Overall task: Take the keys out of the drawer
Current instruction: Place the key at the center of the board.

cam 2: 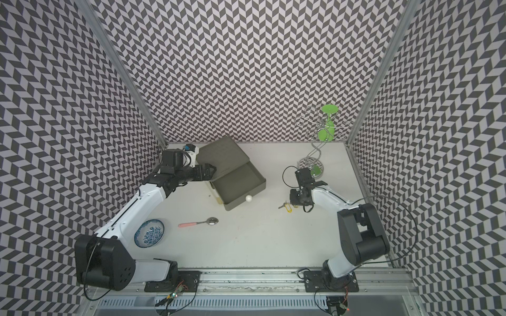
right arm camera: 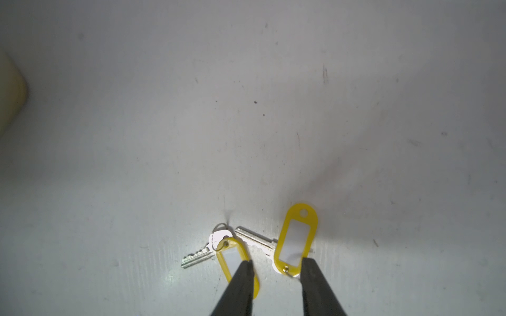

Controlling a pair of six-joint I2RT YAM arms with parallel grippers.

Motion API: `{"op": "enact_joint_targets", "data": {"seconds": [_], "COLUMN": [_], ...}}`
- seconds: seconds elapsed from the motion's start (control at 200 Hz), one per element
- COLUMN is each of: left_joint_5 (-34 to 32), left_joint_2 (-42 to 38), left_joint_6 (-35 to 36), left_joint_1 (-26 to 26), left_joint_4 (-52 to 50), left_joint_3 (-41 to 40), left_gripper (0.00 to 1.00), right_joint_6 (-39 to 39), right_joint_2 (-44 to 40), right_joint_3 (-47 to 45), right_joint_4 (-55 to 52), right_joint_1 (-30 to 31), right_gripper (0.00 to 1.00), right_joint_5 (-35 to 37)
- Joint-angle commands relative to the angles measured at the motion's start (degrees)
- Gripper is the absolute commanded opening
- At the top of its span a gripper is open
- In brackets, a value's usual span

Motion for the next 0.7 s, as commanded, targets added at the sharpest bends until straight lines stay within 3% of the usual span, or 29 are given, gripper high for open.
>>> {"op": "enact_joint_targets", "data": {"seconds": [0.0, 0.185, 0.496, 0.696], "left_joint_5": [-1.28, -1.4, -1.79, -1.92], "left_joint_2": [0.3, 0.21, 0.79, 1.28], "left_joint_6": [1.03, 0.96, 1.2, 1.2], "left_joint_1": [-0.09, -0.08, -0.08, -0.12], "left_joint_4": [-6.3, -6.39, -6.65, -6.91], "left_joint_3": [-1.65, -1.35, -0.48, 0.36], "left_gripper": [1.0, 1.0, 1.0, 1.0], "right_joint_6": [0.84, 2.57, 11.3, 17.22], "right_joint_2": [-2.79, -7.35, -15.86, -17.96], "right_joint_3": [1.45, 4.89, 1.31, -1.18], "right_joint_4": [-0.91, -4.48, -1.37, 3.2], "right_joint_1": [-0.26, 0.0, 3.9, 10.31], "right_gripper": [0.41, 0.44, 0.48, 0.48], "right_joint_5": [-0.59, -7.18, -34.83, -37.42]}}
